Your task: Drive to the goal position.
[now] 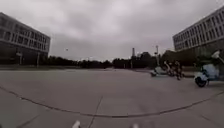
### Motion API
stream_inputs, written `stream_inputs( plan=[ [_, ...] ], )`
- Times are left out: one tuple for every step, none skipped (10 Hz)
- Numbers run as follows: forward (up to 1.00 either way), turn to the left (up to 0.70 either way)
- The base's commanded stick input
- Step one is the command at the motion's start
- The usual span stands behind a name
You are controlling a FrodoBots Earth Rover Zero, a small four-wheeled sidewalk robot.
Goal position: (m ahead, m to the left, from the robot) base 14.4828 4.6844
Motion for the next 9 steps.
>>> stream_inputs(
  plan=[
    [0.70,0.00],
    [0.70,0.00],
    [0.70,0.00],
    [0.70,0.00],
    [0.70,0.00],
    [0.70,0.00],
    [0.70,0.00],
    [0.70,0.00],
    [0.70,0.00]
  ],
)
